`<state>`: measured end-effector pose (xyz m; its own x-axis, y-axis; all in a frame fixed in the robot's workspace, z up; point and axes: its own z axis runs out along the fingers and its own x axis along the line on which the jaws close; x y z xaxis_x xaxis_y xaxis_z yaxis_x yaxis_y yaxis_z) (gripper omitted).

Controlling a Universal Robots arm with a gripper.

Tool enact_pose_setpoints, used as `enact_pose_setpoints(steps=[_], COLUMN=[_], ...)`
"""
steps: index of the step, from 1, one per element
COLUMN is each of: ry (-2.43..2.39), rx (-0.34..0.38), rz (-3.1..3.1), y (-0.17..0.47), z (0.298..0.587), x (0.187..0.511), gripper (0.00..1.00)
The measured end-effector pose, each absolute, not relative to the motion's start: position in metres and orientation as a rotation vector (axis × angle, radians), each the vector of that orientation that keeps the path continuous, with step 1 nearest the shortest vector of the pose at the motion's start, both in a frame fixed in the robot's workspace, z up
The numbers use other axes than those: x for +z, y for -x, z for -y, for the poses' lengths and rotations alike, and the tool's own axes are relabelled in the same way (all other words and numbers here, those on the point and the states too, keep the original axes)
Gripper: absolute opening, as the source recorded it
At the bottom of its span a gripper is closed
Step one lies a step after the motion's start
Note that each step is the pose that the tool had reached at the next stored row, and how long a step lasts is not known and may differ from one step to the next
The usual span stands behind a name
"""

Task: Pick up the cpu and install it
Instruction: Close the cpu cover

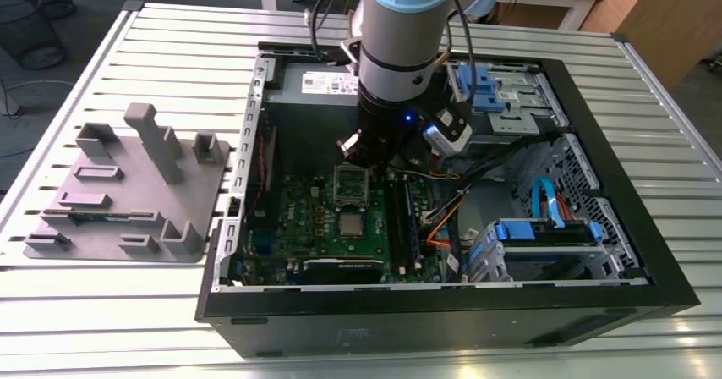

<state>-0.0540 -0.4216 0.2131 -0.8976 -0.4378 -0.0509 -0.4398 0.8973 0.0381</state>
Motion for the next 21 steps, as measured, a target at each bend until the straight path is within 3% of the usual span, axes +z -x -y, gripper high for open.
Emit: enact_pose_setpoints(steps=[21], ry=[0.797], rx=[0.068], rz=[-2.999], y=[0.0540], z=[0.4238], x=[0.2182], gripper=[0.11])
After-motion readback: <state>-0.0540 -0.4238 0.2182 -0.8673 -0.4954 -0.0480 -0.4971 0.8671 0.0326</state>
